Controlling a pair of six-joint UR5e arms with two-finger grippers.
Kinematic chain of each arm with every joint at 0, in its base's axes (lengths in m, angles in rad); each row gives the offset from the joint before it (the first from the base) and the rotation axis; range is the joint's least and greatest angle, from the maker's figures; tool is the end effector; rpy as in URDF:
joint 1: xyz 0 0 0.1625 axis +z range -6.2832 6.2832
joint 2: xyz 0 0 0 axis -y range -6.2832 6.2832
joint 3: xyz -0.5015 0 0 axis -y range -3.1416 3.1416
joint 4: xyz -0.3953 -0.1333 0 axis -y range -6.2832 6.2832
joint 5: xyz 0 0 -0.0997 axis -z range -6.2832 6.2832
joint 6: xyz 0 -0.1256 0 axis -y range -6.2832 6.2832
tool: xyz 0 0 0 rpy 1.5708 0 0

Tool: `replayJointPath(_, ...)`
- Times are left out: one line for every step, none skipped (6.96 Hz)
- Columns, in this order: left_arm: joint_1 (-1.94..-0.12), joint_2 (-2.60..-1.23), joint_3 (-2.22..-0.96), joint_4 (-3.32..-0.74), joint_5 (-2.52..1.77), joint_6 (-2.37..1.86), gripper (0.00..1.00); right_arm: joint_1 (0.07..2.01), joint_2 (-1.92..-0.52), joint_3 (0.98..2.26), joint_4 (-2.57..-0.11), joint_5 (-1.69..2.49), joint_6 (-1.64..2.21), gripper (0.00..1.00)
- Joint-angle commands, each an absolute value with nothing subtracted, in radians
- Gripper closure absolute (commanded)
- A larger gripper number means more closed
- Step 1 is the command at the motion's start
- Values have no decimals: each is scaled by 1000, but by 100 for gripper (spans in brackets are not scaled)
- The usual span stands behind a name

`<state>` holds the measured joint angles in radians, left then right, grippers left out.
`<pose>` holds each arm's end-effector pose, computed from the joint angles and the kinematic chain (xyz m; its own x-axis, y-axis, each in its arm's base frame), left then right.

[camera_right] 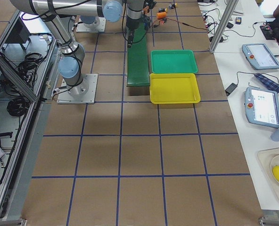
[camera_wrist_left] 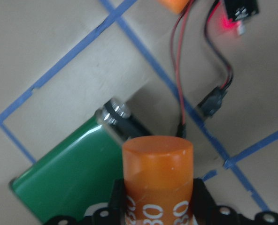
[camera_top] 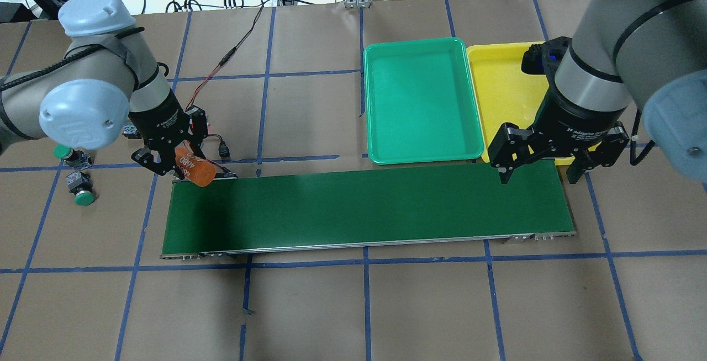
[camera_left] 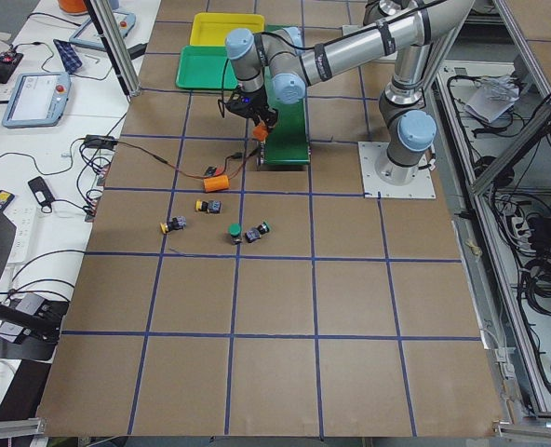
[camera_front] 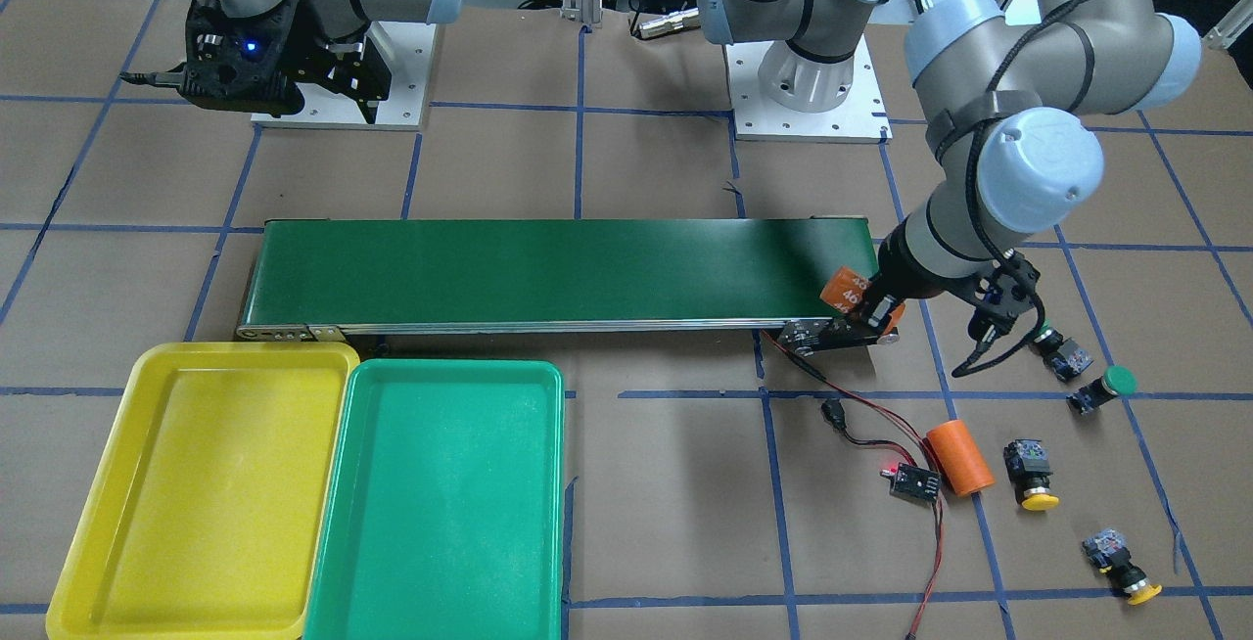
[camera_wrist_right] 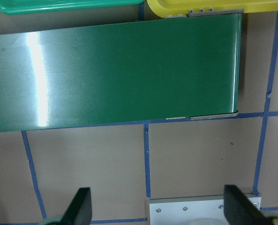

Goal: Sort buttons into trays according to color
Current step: 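Lower the orange cylinder onto the green belt and open the left gripper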

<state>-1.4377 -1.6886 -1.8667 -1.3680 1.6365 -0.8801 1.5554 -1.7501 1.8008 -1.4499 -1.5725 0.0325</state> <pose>-0.0586 -0.5044 0.3582 -0.5312 -0.8227 -0.2023 -0.8464 0.5259 0.0839 0.1272 -0.3841 0.4951 -0.9989 0.0471 0.0072 0.0477 0.9842 0.1706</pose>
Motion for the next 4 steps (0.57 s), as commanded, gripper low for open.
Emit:
replayJointPath(-1468, -1641, -1962, -1374, 1646, -995, 100, 1555, -1750, 1801, -1450, -1572, 35, 0)
replayJointPath(-1485, -1661, -1989, -1358, 1644, -1037, 100, 1555, -1750, 1801, -1450, -1572, 35, 0)
replayJointPath(-1491, -1649, -2008, -1358, 1647, -1051, 100, 1555, -1750, 1802, -1450, -1572, 35, 0)
replayJointPath(-1491, -1666, -2006, -1355, 1649, -1046, 97, 1555, -1750, 1805, -1451, -1572, 35, 0)
